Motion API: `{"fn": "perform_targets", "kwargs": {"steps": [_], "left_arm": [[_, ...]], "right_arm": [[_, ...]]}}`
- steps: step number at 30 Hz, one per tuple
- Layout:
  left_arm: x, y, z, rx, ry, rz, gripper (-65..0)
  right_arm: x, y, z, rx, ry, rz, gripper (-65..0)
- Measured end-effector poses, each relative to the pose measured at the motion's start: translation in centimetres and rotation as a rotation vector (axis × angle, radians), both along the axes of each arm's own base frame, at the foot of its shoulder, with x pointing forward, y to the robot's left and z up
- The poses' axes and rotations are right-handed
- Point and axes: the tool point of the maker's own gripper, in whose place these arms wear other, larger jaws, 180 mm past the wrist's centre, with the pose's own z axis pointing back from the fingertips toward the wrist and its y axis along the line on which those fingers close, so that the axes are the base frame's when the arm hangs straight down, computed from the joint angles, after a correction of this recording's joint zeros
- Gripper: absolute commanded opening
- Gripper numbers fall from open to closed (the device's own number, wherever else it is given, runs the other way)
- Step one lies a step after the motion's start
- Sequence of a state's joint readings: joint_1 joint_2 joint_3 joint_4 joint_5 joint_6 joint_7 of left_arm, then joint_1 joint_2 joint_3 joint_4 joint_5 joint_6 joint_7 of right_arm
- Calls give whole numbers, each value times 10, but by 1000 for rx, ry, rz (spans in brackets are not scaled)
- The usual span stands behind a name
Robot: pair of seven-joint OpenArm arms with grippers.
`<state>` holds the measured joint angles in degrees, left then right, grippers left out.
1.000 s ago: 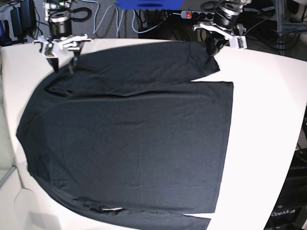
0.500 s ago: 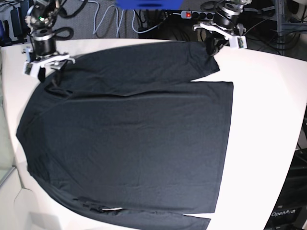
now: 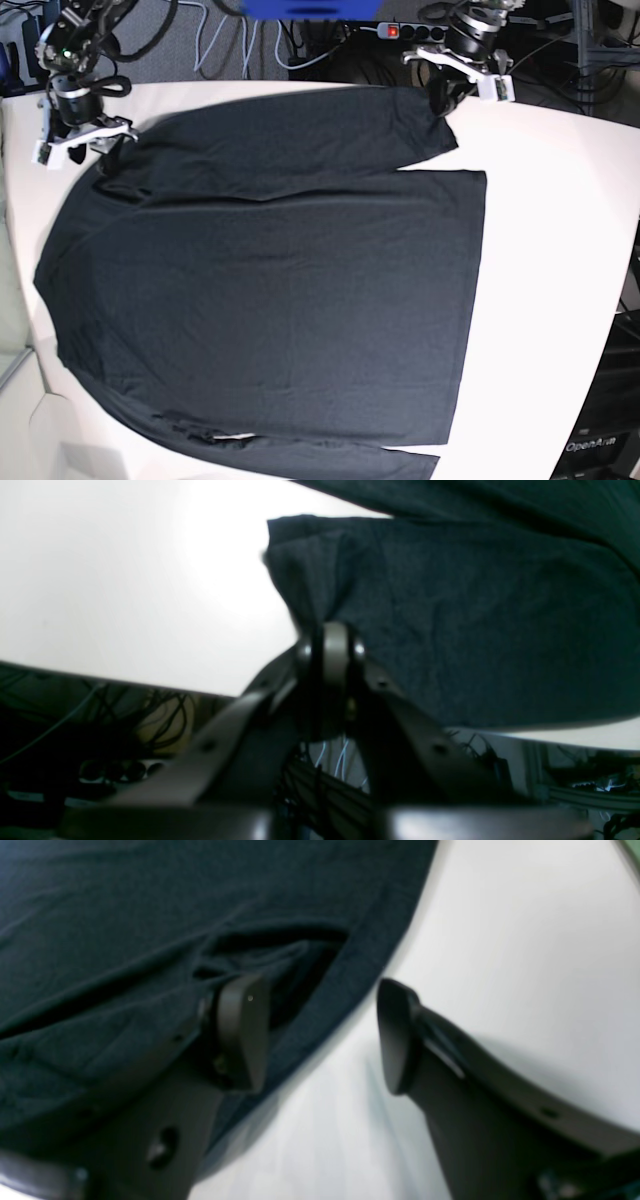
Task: Fold the T-shirt properly
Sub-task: 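Lower the right gripper onto the other hem corner and pinch it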
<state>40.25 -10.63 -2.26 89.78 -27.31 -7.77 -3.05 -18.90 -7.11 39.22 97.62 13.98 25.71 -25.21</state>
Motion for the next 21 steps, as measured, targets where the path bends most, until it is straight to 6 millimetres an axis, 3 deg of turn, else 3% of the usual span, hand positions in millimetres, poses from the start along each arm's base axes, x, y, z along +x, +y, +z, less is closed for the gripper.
{"fn": "perform_targets", "kwargs": {"steps": [7,21], "left_arm": [[0,0,0,0,0,0,-650],[0,0,0,0,0,0,-650]], "right_arm": [[-10,7,-24,54,51,-12,-296],[2,9,-25,70,32,-15,-300]]}}
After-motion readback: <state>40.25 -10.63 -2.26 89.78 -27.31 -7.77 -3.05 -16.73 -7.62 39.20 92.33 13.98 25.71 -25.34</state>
